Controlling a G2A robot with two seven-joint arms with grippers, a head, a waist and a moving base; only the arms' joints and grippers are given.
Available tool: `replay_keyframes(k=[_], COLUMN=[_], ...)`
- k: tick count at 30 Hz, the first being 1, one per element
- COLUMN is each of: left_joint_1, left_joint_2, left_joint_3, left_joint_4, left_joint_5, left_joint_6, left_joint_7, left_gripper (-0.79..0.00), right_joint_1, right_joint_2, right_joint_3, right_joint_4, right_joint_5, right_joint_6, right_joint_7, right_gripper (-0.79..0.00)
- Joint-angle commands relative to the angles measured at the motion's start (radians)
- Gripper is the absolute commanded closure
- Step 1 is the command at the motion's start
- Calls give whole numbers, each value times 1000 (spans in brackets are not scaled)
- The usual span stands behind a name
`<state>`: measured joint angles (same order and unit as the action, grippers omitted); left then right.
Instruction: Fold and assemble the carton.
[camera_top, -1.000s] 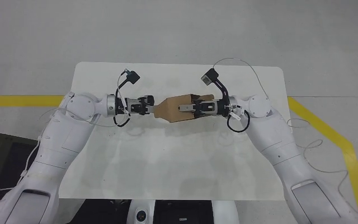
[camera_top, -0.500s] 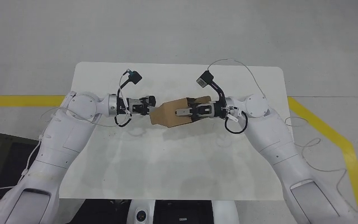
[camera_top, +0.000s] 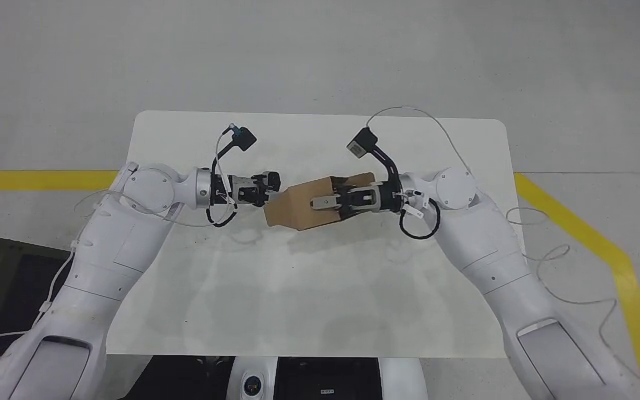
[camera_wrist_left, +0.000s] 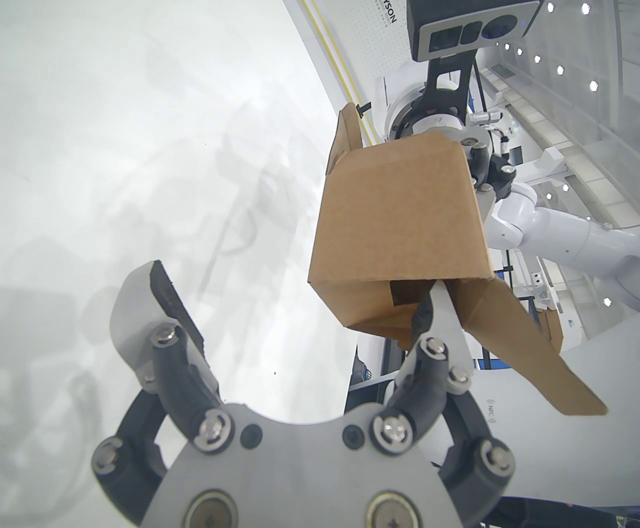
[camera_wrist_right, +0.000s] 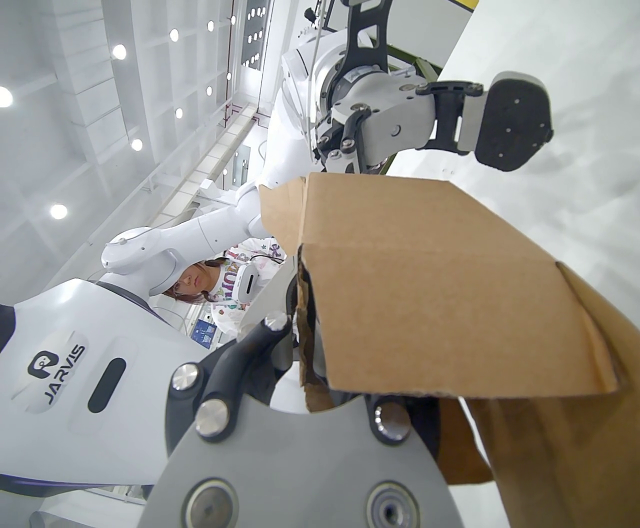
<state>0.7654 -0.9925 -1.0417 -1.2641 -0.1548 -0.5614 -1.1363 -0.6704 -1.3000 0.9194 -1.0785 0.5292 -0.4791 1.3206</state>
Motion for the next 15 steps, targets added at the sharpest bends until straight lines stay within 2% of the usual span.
replay_keyframes(k=[1, 8, 15], left_joint_1=[0, 2, 11], left_joint_2=[0, 1, 7], left_joint_3=[0, -1, -17], left_joint_4=[0, -3, 2], left_joint_5=[0, -3, -5], left_joint_6=[1, 1, 0], left_joint_7=[2, 2, 3], left_gripper=[-785, -785, -785], right_joint_1=[0, 0, -5], right_joint_2=[-1, -1, 10], right_joint_3=[-1, 4, 45], right_joint_4=[0, 10, 27], right_joint_5=[1, 4, -40], right_joint_6=[0, -5, -17], right_joint_7=[1, -7, -64], right_gripper=[0, 0, 0])
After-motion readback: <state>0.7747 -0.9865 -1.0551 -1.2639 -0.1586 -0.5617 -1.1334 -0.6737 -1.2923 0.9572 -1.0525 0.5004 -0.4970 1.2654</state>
